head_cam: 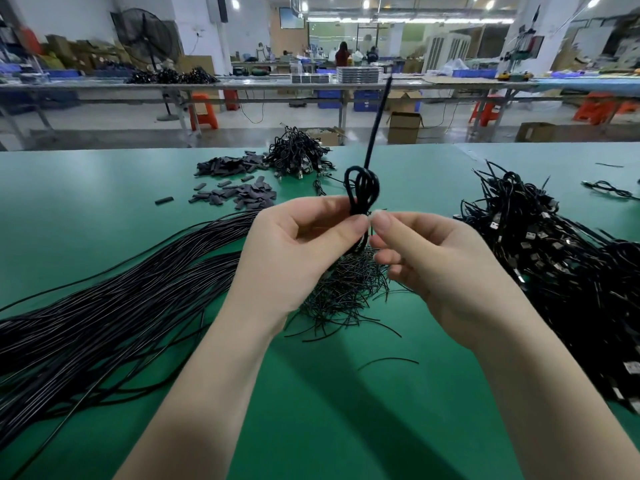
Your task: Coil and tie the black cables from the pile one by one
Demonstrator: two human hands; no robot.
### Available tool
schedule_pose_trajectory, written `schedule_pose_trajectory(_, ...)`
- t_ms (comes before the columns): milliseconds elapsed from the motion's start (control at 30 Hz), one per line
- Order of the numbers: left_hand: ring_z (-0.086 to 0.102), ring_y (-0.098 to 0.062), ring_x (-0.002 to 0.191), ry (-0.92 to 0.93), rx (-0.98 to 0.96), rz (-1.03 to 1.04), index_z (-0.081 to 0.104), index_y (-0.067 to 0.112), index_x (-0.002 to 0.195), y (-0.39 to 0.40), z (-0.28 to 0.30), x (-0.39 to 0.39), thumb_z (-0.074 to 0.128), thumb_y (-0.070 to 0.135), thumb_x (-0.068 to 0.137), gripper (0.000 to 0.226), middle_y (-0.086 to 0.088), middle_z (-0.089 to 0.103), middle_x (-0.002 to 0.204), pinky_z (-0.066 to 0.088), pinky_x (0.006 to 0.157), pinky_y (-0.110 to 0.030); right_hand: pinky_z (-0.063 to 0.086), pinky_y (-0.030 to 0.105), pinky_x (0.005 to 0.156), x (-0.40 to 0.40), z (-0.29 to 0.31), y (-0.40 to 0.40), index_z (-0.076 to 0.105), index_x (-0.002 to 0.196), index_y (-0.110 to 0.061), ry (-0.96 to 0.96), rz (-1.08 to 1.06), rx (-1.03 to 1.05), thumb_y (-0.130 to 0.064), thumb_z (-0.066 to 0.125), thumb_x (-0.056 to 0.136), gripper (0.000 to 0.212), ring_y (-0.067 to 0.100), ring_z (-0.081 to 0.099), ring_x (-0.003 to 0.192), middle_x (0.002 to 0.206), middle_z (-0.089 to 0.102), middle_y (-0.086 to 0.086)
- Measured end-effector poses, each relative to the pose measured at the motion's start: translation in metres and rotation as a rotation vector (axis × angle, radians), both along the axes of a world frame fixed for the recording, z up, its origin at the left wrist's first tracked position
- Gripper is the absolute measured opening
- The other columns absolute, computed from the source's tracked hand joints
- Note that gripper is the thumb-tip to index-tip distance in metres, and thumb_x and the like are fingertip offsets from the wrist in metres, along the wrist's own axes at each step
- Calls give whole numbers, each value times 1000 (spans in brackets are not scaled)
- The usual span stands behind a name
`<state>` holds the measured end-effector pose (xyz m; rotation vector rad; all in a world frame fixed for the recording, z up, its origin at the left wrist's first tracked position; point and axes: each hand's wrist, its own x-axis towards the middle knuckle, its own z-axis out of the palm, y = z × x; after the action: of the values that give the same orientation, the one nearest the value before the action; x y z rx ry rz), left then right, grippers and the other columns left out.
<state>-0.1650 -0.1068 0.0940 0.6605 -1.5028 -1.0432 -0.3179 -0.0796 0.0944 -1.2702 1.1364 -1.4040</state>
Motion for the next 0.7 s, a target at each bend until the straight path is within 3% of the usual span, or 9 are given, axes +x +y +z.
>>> schedule_pose_trajectory(133,70,-3,85,-44,-49,-7,76,25,97,0,0,0,73,13,82,19,9,76,91,51,76,-14,48,15,56,-2,1,0,79,71,-24,-136,83,53,-41,79,50,27,3,57,59,64,65,-8)
schedule_pose_trajectory(300,71,-3,88,-66,-110,-25,76,27,94,2,1,0,74,5,81,25,12,76,91,52,77,-13,48,15,58,-5,2,1,80,75,-20,-140,54,49,-39,80,46,36,4,56,61,67,65,-5)
schedule_pose_trajectory(433,71,-3,86,-56,-115,-25,78,31,89,3,3,2,76,8,76,27,12,76,88,53,77,-13,44,23,66,0,3,3,78,76,-18,-103,-4,-93,-36,79,58,26,14,52,66,71,65,2)
schedule_pose_trajectory(500,71,-4,85,-75,-125,-1,77,30,90,2,3,3,76,8,78,25,11,76,88,53,76,-15,47,18,64,2,3,3,75,75,-20,33,-86,-248,-26,79,70,9,6,59,63,70,71,-5)
schedule_pose_trajectory(567,70,-5,81,-87,-110,36,77,29,92,2,2,3,75,14,81,19,8,76,87,54,73,-17,48,15,64,3,1,1,72,79,-23,216,-202,-430,-14,76,80,11,1,63,65,71,72,-10)
schedule_pose_trajectory(633,68,-8,75,-85,-46,78,78,27,88,2,1,1,73,24,81,9,1,76,81,54,69,-22,49,16,70,2,-3,-2,72,83,-18,432,-325,-639,-9,72,84,9,3,65,73,76,71,-13)
schedule_pose_trajectory(700,65,-8,67,-70,94,37,79,24,83,3,3,1,77,30,77,9,-1,74,73,51,61,-18,49,21,76,-2,-7,-4,73,87,-6,740,-451,-892,-3,70,86,5,14,63,78,84,70,-2)
